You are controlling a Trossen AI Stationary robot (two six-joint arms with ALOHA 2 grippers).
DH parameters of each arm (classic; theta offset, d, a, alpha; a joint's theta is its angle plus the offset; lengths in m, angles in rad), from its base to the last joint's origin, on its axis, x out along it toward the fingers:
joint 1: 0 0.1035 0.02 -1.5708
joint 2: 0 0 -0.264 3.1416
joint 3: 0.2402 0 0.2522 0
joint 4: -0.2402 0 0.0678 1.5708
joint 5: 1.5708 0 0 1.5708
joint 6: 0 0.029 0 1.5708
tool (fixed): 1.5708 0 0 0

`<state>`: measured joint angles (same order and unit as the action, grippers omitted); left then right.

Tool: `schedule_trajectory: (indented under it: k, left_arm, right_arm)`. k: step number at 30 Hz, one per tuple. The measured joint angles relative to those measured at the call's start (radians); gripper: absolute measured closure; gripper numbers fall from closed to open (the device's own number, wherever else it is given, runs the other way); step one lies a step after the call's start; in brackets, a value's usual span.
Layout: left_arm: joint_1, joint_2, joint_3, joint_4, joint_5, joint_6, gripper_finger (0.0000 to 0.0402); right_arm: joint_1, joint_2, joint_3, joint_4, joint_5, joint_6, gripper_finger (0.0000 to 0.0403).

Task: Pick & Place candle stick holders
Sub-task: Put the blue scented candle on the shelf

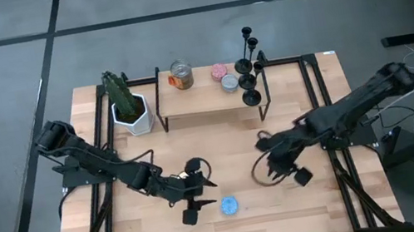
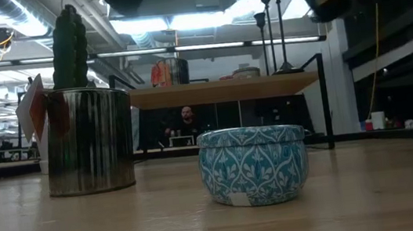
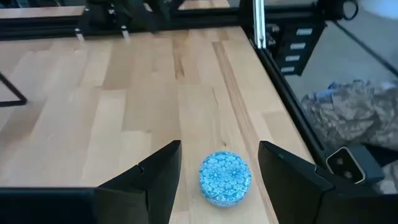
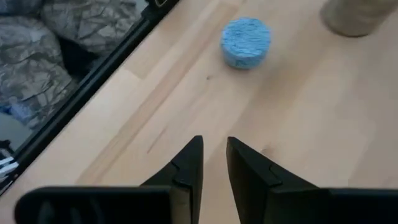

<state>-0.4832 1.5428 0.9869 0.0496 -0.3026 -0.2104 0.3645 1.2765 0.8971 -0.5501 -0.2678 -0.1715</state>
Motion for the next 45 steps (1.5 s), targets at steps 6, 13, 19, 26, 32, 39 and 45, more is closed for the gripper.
schedule_trajectory:
  k: [6, 13, 19, 26, 32, 39, 45]
  left_arm:
    - [0.010, 0.093, 0.092, -0.075, 0.007, 0.013, 0.0191]
    - [0.041, 0.174, 0.222, -0.229, 0.050, -0.010, 0.0191]
    - [0.063, 0.192, 0.256, -0.236, 0.131, -0.068, 0.0188]
    - [0.066, 0.192, 0.258, -0.233, 0.165, -0.151, 0.0162]
    - [0.070, 0.192, 0.258, -0.233, 0.165, -0.172, 0.0158]
    - [0.088, 0.192, 0.258, -0.227, 0.168, -0.196, 0.0158]
    - [0.089, 0.192, 0.258, -0.226, 0.173, -0.196, 0.0159]
  right_arm:
    - [0.001, -0.260, -0.197, 0.104, 0.072, 0.096, 0.0330]
    - [0.004, -0.535, -0.452, 0.236, 0.203, 0.239, 0.0330]
    - [0.004, -0.694, -0.611, 0.304, 0.284, 0.261, 0.0330]
    - [0.004, -0.831, -0.751, 0.389, 0.347, 0.238, 0.0330]
    - [0.004, -0.922, -0.828, 0.414, 0.347, 0.184, 0.0330]
    - [0.004, -0.975, -0.837, 0.431, 0.408, 0.159, 0.0330]
    - [0.003, -1.017, -0.837, 0.474, 0.465, 0.061, 0.0330]
